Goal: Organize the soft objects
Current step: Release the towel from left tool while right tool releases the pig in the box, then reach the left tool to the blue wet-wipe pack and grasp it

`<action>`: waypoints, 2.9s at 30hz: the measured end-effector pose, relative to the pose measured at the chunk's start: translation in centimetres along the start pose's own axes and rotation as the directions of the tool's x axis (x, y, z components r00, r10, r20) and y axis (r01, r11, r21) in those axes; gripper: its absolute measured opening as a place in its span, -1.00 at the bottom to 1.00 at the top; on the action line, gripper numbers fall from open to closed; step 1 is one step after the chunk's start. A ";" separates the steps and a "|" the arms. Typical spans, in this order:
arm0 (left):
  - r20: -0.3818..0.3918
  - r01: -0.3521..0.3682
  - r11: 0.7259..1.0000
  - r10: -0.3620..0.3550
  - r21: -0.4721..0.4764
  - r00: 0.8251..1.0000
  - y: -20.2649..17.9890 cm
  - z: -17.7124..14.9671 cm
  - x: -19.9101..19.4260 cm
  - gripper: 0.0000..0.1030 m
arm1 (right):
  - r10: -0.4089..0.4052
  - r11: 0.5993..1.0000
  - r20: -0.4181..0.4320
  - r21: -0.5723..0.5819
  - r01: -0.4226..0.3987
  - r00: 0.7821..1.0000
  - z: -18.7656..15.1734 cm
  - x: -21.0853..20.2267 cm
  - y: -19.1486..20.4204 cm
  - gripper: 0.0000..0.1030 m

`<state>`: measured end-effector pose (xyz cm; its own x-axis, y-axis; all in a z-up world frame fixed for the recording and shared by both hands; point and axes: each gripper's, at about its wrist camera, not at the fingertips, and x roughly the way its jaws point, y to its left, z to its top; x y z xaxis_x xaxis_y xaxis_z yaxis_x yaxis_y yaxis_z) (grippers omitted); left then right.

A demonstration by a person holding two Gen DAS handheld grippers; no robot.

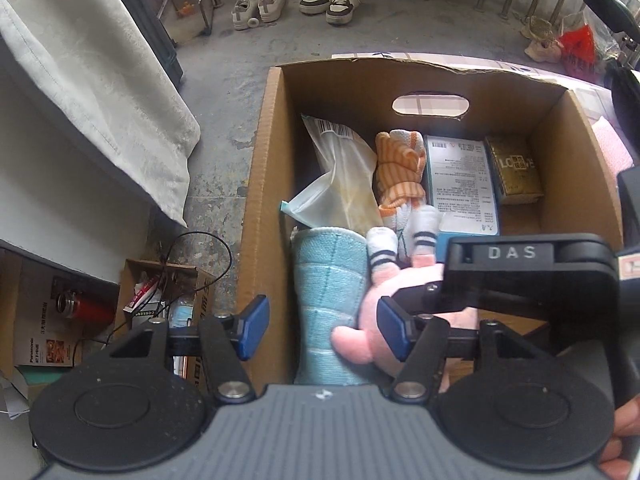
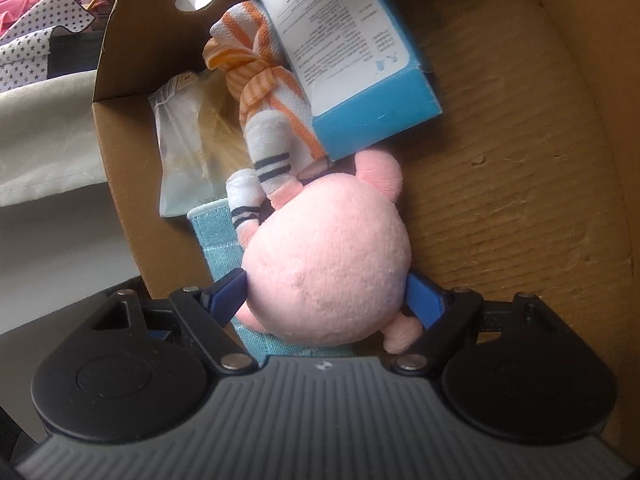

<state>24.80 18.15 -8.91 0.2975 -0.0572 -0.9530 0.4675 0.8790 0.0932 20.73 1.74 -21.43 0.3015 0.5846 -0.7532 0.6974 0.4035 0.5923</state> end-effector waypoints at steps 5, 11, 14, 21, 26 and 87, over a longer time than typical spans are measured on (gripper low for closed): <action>-0.007 -0.025 0.999 0.025 0.037 1.000 -0.9 -0.2 0.5 0.25 | -0.013 0.999 -0.019 -0.045 0.013 1.000 0.3 0.6 0.8 0.75; -0.021 -0.041 0.997 0.043 0.062 0.999 -1.6 -0.7 1.1 0.25 | -0.026 0.998 0.009 -0.056 0.027 1.000 0.9 -1.1 0.7 0.91; -0.020 -0.046 0.997 0.047 0.058 0.999 -1.6 -0.8 0.9 0.31 | -0.033 0.997 0.025 -0.065 0.034 0.999 1.1 -2.1 0.8 0.91; 0.013 -0.054 0.998 0.054 0.020 0.998 -1.4 -0.5 -0.7 0.67 | -0.024 0.990 0.073 -0.137 0.034 0.997 -0.2 -5.3 1.8 0.91; 0.044 -0.055 0.998 0.056 -0.024 0.997 -1.9 0.2 -2.8 0.77 | -0.002 0.980 0.124 -0.199 0.026 0.992 -0.7 -9.2 2.4 0.91; 0.008 0.287 0.951 -0.288 -0.111 0.958 -51.2 11.9 2.9 0.74 | 0.071 0.983 -0.005 -0.170 -0.071 0.997 33.5 -38.3 -28.0 0.93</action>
<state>11.67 -32.70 -13.05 0.1569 -0.3118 -0.9371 0.4375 0.8726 -0.2171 11.40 -55.57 -18.76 0.3469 0.6155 -0.7077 0.5533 0.4750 0.6843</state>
